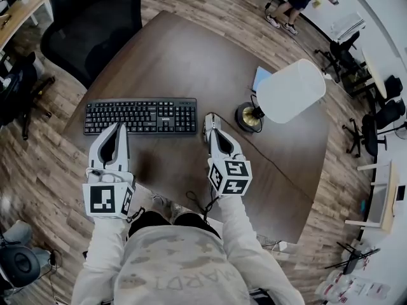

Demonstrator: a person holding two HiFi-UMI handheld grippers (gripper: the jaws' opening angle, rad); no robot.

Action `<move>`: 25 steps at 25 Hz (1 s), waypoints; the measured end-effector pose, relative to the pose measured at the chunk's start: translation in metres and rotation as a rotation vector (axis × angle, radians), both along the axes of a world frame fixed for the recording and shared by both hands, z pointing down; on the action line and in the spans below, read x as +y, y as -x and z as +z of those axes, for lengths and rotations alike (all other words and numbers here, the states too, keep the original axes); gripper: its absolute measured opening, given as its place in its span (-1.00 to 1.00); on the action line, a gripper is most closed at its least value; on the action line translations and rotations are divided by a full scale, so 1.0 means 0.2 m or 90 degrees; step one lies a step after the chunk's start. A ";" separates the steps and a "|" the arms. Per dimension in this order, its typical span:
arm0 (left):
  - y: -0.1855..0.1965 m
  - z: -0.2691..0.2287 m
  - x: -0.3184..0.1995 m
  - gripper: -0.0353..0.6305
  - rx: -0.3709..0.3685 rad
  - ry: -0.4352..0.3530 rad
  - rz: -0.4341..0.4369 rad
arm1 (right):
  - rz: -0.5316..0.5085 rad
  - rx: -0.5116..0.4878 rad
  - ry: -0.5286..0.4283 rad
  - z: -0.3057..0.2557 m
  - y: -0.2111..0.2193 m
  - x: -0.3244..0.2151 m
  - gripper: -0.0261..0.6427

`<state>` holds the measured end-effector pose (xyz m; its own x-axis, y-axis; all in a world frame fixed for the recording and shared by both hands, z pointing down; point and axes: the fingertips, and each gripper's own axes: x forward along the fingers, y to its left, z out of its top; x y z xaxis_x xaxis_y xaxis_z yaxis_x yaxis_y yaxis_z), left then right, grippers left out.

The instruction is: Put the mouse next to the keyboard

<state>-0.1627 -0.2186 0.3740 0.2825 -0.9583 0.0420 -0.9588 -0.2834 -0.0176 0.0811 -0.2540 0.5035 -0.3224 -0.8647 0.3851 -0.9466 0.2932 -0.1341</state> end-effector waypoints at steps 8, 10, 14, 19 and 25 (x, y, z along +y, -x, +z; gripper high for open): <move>-0.05 -0.06 0.14 -0.88 -0.004 -0.015 -0.004 | -0.025 -0.022 -0.049 -0.17 0.01 0.12 -0.89; -0.07 -0.07 0.17 -0.88 -0.005 -0.018 -0.005 | -0.032 -0.022 -0.061 -0.21 0.01 0.16 -0.89; -0.10 -0.10 0.22 -0.88 -0.006 -0.024 -0.003 | -0.038 -0.020 -0.093 -0.30 0.00 0.21 -0.89; -0.14 -0.13 0.28 -0.88 -0.008 -0.035 0.003 | -0.043 -0.020 -0.127 -0.40 -0.02 0.28 -0.89; -0.19 -0.18 0.35 -0.88 -0.012 -0.046 0.007 | -0.050 -0.022 -0.160 -0.52 -0.04 0.37 -0.89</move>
<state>-0.1252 -0.1491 0.3371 0.2932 -0.9558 -0.0218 -0.9549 -0.2916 -0.0569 0.0898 -0.1810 0.4004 -0.4011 -0.9038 0.1495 -0.9159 0.3932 -0.0803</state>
